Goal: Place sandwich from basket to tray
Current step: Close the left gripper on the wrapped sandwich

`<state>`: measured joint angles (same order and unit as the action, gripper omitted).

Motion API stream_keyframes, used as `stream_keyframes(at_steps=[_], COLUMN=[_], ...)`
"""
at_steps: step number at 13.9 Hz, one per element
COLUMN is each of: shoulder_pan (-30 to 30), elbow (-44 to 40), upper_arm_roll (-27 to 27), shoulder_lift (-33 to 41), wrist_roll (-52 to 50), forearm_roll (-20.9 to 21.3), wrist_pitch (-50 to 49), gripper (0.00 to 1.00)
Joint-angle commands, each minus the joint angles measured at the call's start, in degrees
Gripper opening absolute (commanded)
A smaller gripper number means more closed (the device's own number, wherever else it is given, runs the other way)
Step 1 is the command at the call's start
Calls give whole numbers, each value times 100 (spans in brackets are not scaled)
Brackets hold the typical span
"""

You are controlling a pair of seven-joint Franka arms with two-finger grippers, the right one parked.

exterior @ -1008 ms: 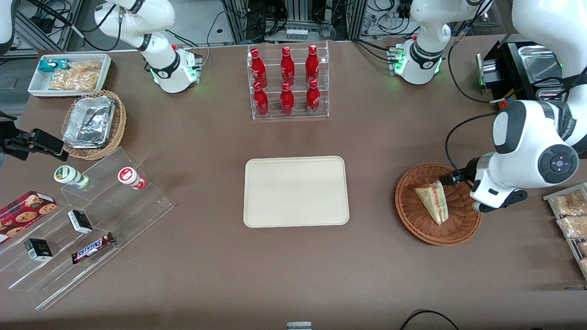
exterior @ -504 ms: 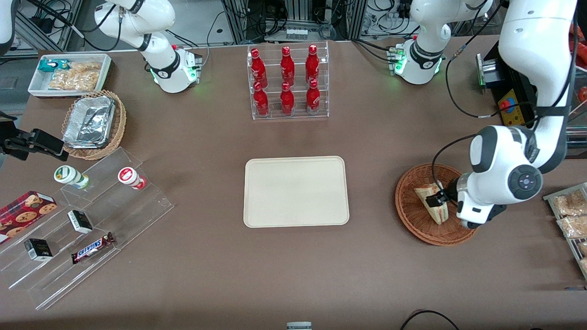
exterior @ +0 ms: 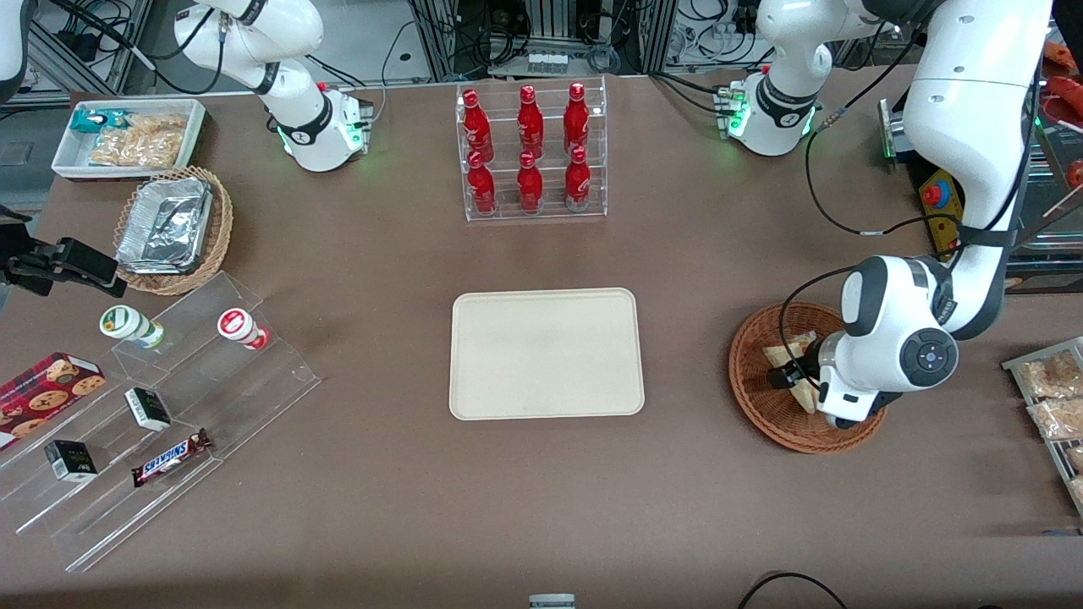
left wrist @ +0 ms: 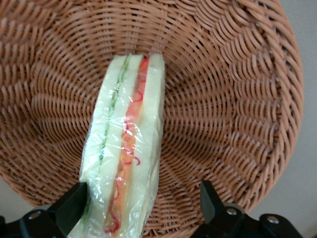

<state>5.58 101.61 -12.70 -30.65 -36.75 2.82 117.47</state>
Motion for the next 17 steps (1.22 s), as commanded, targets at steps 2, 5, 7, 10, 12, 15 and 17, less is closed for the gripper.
stream_keyframes(at_steps=[2,5,7,10,12,15,17], shoulder_pan=[13,22,22,22,22,22,-4], elbow=[-343,-362,-301,-274,-239,-230,-265], upper_arm_roll=[-5,21,30,22,22,22,13], shoulder_lift=[-3,-29,-116,-363,-389,-363,-284], wrist_roll=[-200,-192,-253,-367,-385,-385,-307], forearm_roll=[131,349,377,377,368,359,359], wrist_pitch=[-179,-313,-269,-85,-76,-128,-137], gripper=[100,100,100,100,78,30,17])
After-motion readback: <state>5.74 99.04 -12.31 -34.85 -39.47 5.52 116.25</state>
